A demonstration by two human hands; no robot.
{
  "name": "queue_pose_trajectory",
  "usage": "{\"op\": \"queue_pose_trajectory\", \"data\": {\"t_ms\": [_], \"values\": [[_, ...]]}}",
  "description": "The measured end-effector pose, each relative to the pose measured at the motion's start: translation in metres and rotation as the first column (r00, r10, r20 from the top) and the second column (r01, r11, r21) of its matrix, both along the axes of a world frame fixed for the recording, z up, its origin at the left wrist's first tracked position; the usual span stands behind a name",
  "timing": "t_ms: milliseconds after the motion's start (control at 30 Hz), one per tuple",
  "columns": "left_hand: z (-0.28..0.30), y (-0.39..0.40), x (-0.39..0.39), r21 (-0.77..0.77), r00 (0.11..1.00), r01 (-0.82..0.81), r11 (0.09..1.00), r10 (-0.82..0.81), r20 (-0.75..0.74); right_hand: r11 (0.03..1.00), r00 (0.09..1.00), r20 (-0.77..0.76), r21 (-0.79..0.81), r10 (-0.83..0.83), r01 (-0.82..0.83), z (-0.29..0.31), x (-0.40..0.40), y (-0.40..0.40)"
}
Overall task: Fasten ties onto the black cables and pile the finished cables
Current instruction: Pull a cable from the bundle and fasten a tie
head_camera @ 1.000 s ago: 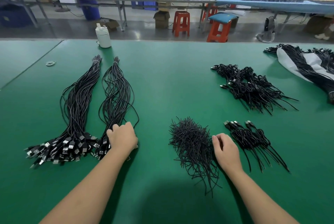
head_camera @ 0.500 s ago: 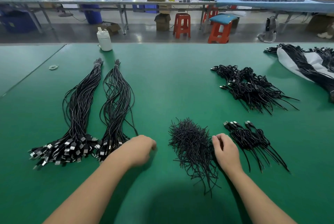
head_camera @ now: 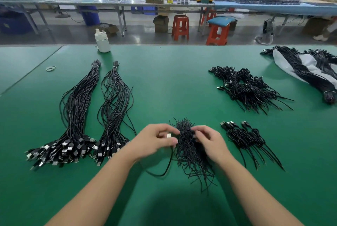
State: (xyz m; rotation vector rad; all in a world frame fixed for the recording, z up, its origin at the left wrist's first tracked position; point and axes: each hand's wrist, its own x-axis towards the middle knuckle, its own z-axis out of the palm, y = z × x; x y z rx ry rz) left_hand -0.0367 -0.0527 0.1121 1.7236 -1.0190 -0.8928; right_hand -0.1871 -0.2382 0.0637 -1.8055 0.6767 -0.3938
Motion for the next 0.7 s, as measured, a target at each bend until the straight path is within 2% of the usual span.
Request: {"op": "queue_pose_trajectory", "data": {"t_ms": [67,133,233,300,333,400,500,700], "values": [[0.003,-0.009,-0.002,-0.149,0.991,-0.127,0.981,0.120,-0.054,0.960,0.985,0.104,0.229,0.138,-0.159,0.013,0.015,0.031],[0.006,-0.015,-0.004,-0.263,0.963,-0.265,0.927,0.240,-0.127,0.866,0.964,0.177,0.428,0.200,-0.259,0.022,0.025,0.056],[0.010,-0.018,-0.005,-0.352,0.891,-0.443,0.824,0.363,-0.273,0.842,0.944,0.245,0.440,0.223,-0.313,0.028,0.028,0.074],[0.011,-0.017,-0.005,-0.322,0.846,-0.500,0.804,0.374,-0.381,0.855,0.930,0.313,0.411,0.194,-0.317,0.030,0.028,0.077],[0.011,-0.016,-0.006,-0.295,0.840,-0.477,0.828,0.332,-0.429,0.860,0.926,0.330,0.402,0.183,-0.314,0.032,0.028,0.078],[0.007,-0.013,-0.009,-0.271,0.873,-0.331,0.904,0.184,-0.452,0.861,0.927,0.333,0.406,0.173,-0.306,0.035,0.028,0.080],[0.001,-0.006,-0.016,-0.225,0.941,-0.068,0.972,-0.013,-0.339,0.842,0.927,0.332,0.439,0.174,-0.315,0.037,0.027,0.083],[0.005,-0.002,-0.014,-0.211,0.940,-0.046,0.976,-0.029,-0.341,0.820,0.893,0.344,0.391,0.291,-0.418,0.040,0.024,0.086]]}}
